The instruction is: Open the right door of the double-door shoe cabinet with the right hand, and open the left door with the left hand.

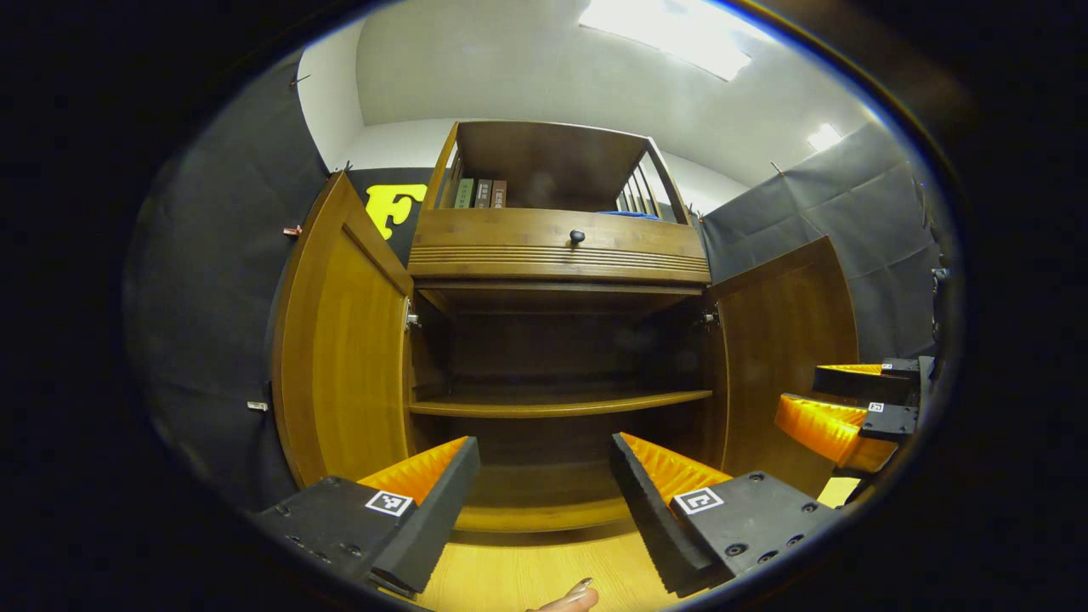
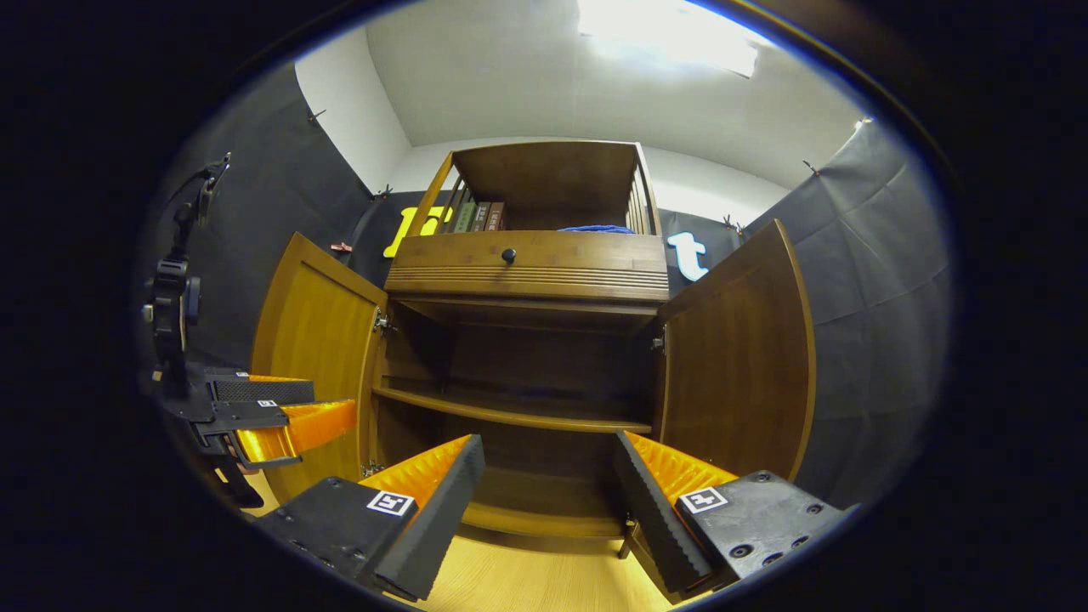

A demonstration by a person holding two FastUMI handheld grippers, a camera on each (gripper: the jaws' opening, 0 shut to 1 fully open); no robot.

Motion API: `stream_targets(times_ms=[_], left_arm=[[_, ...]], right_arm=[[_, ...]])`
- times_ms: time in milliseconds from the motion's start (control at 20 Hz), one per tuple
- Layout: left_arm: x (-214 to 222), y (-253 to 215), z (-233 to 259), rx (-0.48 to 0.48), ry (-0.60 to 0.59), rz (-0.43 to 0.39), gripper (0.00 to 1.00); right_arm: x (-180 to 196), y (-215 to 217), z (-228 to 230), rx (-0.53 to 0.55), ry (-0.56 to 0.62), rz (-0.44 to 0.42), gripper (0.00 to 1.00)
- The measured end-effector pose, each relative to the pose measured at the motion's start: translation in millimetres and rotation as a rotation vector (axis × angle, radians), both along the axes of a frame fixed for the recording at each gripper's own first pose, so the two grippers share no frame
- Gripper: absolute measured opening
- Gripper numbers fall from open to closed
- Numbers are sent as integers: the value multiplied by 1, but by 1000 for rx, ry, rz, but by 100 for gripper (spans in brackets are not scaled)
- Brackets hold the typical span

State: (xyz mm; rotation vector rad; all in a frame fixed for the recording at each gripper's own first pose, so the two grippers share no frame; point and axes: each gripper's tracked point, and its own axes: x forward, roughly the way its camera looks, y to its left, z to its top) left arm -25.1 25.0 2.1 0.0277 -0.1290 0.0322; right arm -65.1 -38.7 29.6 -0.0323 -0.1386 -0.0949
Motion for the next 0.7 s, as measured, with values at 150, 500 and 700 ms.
stream_targets(times_ms=[150,500,700], left_arm=[[3,-2,-1,-10,2,-5,95],[4,-5,-1,-7,4,-15,95],[3,-5,0,-6,3,-13,95]], right_arm=[[-1,-2,1,-5,-4,-8,97],[-1,-5,1,-7,-5,-12,97],[-2,-4,0,-9,-2,-8,97]])
